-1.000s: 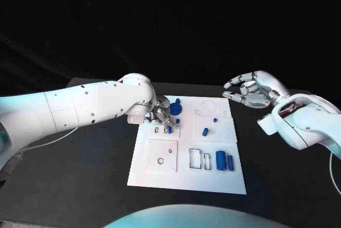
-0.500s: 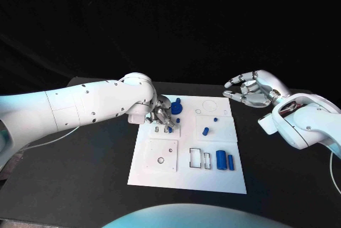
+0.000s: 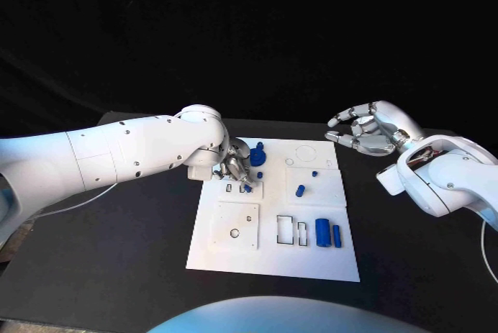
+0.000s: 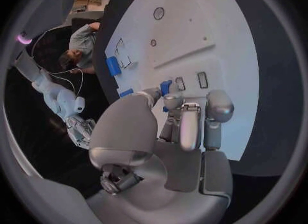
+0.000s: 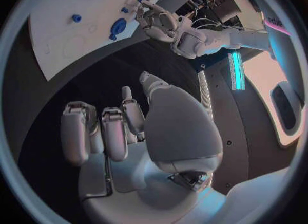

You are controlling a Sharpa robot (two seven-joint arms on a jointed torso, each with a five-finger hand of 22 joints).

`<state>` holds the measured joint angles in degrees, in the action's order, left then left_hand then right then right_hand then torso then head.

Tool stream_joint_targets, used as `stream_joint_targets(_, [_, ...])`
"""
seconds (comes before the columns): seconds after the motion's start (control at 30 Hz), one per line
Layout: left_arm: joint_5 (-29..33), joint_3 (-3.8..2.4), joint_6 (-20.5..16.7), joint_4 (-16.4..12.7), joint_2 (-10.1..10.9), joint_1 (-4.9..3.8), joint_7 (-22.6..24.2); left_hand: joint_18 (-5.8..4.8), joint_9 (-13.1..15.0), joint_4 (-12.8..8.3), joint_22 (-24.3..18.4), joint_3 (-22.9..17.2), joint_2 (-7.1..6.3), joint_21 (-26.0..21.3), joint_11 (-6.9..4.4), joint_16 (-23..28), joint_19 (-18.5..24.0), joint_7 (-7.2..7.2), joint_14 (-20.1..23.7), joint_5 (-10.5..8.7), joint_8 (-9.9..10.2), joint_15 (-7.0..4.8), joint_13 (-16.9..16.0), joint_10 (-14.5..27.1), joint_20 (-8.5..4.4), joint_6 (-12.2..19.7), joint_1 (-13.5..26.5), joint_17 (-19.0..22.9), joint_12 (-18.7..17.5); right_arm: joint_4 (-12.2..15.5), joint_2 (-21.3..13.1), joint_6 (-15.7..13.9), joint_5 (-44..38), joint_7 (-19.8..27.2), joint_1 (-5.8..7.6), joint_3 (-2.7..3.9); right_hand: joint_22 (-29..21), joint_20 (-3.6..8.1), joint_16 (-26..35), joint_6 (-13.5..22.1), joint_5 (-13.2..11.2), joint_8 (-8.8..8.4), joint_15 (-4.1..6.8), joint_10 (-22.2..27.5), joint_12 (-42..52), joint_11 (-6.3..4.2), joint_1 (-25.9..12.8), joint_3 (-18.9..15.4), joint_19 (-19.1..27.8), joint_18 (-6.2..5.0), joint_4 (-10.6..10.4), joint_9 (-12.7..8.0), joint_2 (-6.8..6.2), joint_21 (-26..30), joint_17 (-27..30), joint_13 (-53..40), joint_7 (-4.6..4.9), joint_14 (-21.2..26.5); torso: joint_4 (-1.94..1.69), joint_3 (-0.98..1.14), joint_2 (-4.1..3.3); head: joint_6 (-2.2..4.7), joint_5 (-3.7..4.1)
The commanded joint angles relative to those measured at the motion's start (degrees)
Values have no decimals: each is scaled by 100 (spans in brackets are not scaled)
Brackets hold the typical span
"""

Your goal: Assemble the parts on the task board

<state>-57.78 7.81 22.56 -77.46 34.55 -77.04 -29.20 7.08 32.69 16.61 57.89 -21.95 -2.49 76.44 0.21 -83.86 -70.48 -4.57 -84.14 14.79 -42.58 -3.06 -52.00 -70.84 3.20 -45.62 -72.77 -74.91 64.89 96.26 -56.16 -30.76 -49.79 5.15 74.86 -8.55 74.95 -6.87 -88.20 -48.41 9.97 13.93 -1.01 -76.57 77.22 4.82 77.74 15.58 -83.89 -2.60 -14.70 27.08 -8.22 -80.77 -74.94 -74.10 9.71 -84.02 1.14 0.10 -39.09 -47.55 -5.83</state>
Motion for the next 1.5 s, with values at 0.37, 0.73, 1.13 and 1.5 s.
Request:
stream_joint_targets(0.37, [568, 0, -131, -108, 67, 9, 5, -87, 533, -1002, 115, -2832, -756, 116, -2, -46, 42, -8, -273, 9, -328, -17, 109, -8, -13, 108, 380, -298, -80, -18, 8, -33, -37, 53, -1, 0, 845, 7, 18, 50, 41, 32, 30, -4, -3, 4, -23, 2, 28, 2, -36, 8, 37, 6, -960, -7, -4, -466, -8, 3, 7, 14, -6])
stream_joint_targets(0.73, [957, -48, -737, -463, 450, 10, 40, -115, 660, -1303, 302, -3182, -823, 225, -40, -106, -66, 27, -314, 41, -414, -53, 125, -79, -47, 28, 593, -410, -79, -49, -12, -76, -34, 76, -2, 0, 842, 9, 21, 63, 165, 56, 31, -4, -10, 6, -80, -4, 32, -1, -129, 14, 86, 20, -956, 2, -3, -465, -14, 5, -2, 35, -27])
stream_joint_targets(1.13, [206, -39, -2249, -1155, 1009, 207, 166, -161, 717, -1446, 574, -3506, -1066, 374, -113, -168, -233, 102, -348, 75, -453, -118, -109, -323, -107, -191, 724, -517, 98, -37, -77, -80, -32, 68, -2, 0, 843, 9, 22, 72, 259, 72, 31, -8, -9, 5, -139, -21, 31, -1, -176, 18, 113, 24, -954, 1, -4, -465, -29, 9, 10, 24, -13])
stream_joint_targets(1.5, [-368, -24, -2915, -1355, 1174, 447, 172, -190, 745, -1458, 736, -3665, -1198, 456, -155, -212, -339, 147, -371, 130, -477, -156, -204, -433, -142, -297, 787, -596, 171, -43, -101, -72, -32, 58, -2, 0, 840, 9, 23, 73, 274, 73, 31, -3, -14, 5, -144, -23, 34, -2, -178, 18, 113, 29, -952, 7, -4, -465, -34, 14, 21, -4, -4])
